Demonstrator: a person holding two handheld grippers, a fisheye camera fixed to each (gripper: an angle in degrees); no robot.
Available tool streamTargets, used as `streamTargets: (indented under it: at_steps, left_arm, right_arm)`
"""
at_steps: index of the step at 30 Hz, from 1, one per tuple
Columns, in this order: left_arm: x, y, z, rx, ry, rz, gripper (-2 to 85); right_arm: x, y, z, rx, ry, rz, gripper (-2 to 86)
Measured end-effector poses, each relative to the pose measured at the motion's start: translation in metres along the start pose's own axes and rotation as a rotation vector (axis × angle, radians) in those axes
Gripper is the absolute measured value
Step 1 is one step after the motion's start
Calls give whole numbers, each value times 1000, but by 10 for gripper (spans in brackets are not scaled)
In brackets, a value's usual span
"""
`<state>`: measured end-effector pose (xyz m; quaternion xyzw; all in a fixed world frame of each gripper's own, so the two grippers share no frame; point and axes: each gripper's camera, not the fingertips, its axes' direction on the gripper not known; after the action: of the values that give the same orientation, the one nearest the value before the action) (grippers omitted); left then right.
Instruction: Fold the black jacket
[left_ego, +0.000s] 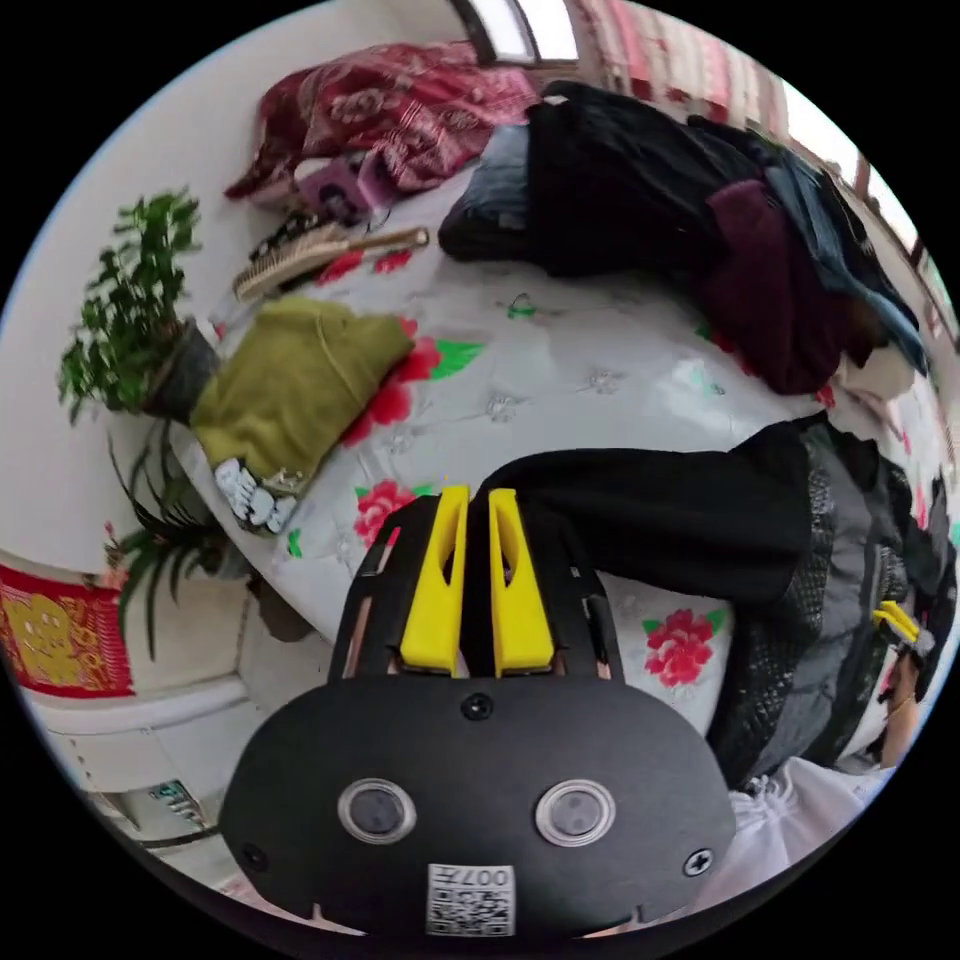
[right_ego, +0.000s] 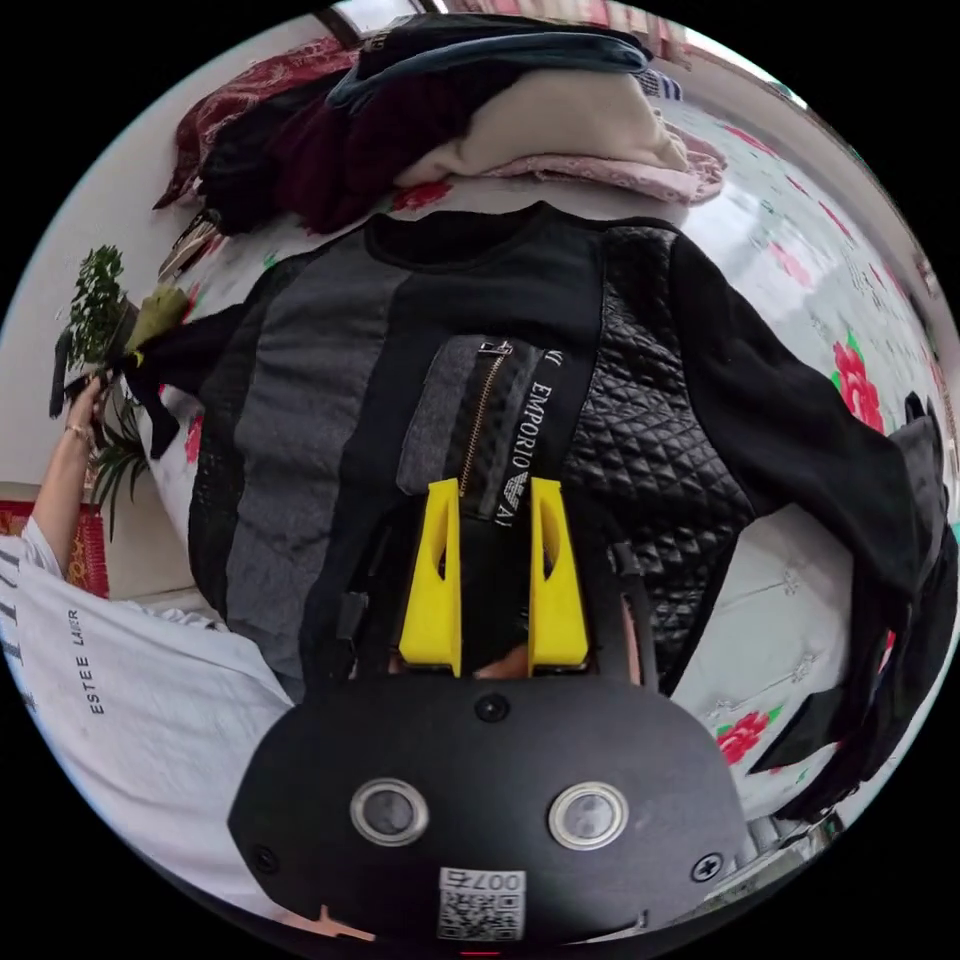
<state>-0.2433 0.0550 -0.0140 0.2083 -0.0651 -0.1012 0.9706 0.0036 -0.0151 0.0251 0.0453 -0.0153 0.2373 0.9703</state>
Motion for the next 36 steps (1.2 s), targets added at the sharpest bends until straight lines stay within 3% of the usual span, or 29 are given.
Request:
streamTargets:
  at_steps: [5, 10, 14, 16, 19, 21, 24, 30, 31, 32, 36]
  left_arm:
    - [-28, 14, -9, 15, 117, -110, 94]
    - [46, 5, -72, 156, 204, 76, 93]
    - [73, 8, -88, 150, 211, 102, 83]
    - [67, 16, -88, 126, 211, 78, 75]
    - [34, 34, -89, 95, 258, -13, 73]
    - [7, 43, -88, 60, 316, -87, 86]
    - [-36, 56, -93, 43, 352, -204, 120]
    - [-69, 60, -93, -78, 219, -206, 159]
    - [-70, 57, -89, -108, 197, -184, 162]
    - [-70, 52, -86, -136, 162, -164, 159]
    - [-77, 29, -104, -135, 71, -13, 106]
  right_arm:
    - [-30, -32, 5, -123, 34, -48, 82]
    - [-58, -81, -10, -120, 20, -126, 61]
    - [-86, -106, 36, -660, 114, -303, 41]
    - [-89, -101, 36, -745, 188, -348, 37]
    - [-98, -119, 1, -563, 183, -354, 39]
    - [-114, -147, -32, -224, 45, -376, 41]
    - [-128, -191, -27, 5, -109, -372, 44]
    - [-165, -271, 62, -14, -53, -351, 47]
    - [-165, -274, 57, 51, -53, -340, 48]
    - [-167, -282, 56, 106, -49, -330, 48]
    - [-174, -312, 55, 27, 0, -338, 42]
